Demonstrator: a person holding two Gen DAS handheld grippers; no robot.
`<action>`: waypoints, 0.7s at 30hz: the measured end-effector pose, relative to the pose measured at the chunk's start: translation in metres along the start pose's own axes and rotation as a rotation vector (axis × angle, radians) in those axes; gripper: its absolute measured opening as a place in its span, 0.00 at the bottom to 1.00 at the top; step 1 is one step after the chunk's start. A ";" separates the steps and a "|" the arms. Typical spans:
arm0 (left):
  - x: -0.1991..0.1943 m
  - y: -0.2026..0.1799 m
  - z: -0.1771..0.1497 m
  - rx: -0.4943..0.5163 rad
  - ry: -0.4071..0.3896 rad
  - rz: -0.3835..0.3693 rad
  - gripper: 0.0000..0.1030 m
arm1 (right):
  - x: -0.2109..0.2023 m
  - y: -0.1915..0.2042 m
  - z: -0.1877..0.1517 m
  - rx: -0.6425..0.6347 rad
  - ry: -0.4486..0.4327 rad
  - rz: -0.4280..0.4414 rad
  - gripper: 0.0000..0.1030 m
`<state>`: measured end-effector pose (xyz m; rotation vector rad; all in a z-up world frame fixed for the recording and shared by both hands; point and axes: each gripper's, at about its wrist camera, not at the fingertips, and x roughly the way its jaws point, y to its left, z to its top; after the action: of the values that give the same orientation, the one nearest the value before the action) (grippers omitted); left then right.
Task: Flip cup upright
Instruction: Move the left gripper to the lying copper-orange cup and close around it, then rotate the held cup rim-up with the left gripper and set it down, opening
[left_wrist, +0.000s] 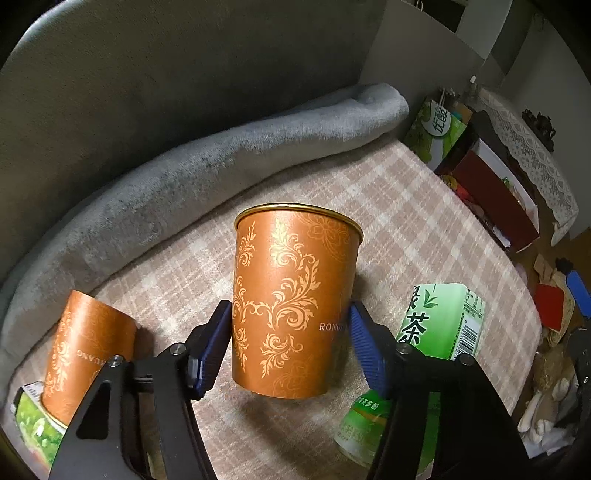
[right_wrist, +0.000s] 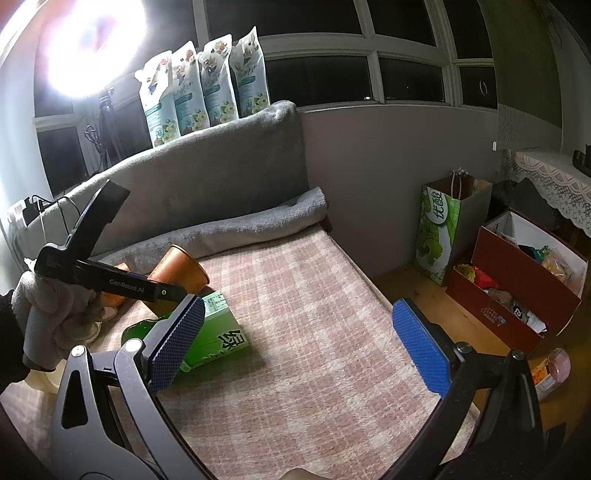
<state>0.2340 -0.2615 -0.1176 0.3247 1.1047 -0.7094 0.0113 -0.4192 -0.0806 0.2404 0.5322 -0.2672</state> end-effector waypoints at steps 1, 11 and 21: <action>-0.002 0.000 0.000 0.001 -0.004 0.001 0.60 | 0.000 0.001 0.000 -0.002 -0.001 0.001 1.00; -0.028 0.002 -0.001 -0.039 -0.075 0.010 0.60 | -0.011 0.007 0.000 0.000 -0.014 0.008 1.00; -0.101 0.004 -0.034 -0.095 -0.183 -0.005 0.60 | -0.031 0.023 0.003 -0.018 -0.033 0.061 1.00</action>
<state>0.1864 -0.2031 -0.0424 0.1718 0.9618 -0.6752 -0.0061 -0.3923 -0.0583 0.2338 0.4941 -0.2062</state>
